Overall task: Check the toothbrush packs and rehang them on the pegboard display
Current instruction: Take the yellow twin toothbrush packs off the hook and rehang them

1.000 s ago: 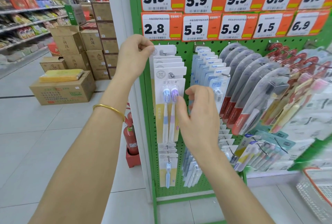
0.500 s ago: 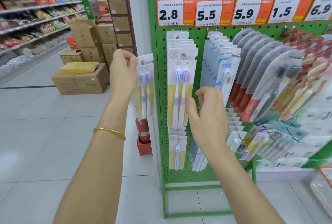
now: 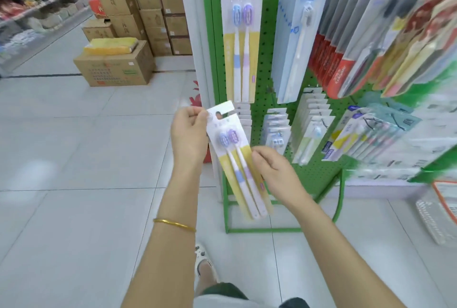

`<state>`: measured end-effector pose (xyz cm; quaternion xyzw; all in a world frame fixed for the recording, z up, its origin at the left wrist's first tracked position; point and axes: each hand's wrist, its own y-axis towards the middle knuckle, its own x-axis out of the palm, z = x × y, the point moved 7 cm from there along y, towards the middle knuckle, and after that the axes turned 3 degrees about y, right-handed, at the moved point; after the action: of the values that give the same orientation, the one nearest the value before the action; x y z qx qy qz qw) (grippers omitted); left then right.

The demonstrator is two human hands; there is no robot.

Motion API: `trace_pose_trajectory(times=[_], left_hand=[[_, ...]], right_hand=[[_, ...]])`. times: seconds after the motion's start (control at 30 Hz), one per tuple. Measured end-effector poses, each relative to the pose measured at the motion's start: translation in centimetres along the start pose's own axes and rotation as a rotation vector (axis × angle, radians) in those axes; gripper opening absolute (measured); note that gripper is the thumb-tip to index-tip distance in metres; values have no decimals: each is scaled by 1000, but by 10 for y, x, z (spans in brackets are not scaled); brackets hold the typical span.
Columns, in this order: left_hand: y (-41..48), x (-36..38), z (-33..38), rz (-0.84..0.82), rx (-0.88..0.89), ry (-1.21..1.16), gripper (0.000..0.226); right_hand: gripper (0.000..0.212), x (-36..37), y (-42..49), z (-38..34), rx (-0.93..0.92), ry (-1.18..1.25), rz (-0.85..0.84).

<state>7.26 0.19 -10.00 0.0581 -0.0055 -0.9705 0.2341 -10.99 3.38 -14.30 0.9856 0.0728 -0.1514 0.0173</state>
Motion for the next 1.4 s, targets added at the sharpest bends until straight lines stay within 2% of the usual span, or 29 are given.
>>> trace_pose_trajectory(times=[0.17,0.27,0.37,0.5,0.83,0.93,1.03,1.13,1.23,1.3,1.33,1.4], left_hand=[[-40,64,-17,-142,8,-26,10],[-77,108,-12,-323,79,58,40],[-95,132,-20,-409,156,107,46],[-117,158,-35,-640,182,273,67],[-158,178,-70,-1113,184,532,94],[-165,176,-74,-1138,224,598,103],[-169,180,-69,-1119,263,595,98],[-172,185,-64,-1101,338,698,97],[-174,190,-65,-1112,401,843,111],[-173,190,-64,-1095,440,886,111],[-172,191,-66,-1100,427,879,108],[-169,190,-69,-1156,276,748,104]], right_hand=[[15,-35,-34,31,99,220,169],[14,-54,-44,44,131,273,300],[14,-71,-53,55,160,291,390],[14,-94,-61,62,183,334,530],[17,-143,-63,92,317,507,831],[23,-154,-64,98,338,516,917],[25,-160,-66,103,351,523,1010],[28,-164,-69,106,351,539,1083],[29,-166,-68,109,342,572,1085],[27,-167,-67,109,340,587,1058],[26,-167,-66,108,333,600,1031],[23,-164,-63,104,303,656,955]])
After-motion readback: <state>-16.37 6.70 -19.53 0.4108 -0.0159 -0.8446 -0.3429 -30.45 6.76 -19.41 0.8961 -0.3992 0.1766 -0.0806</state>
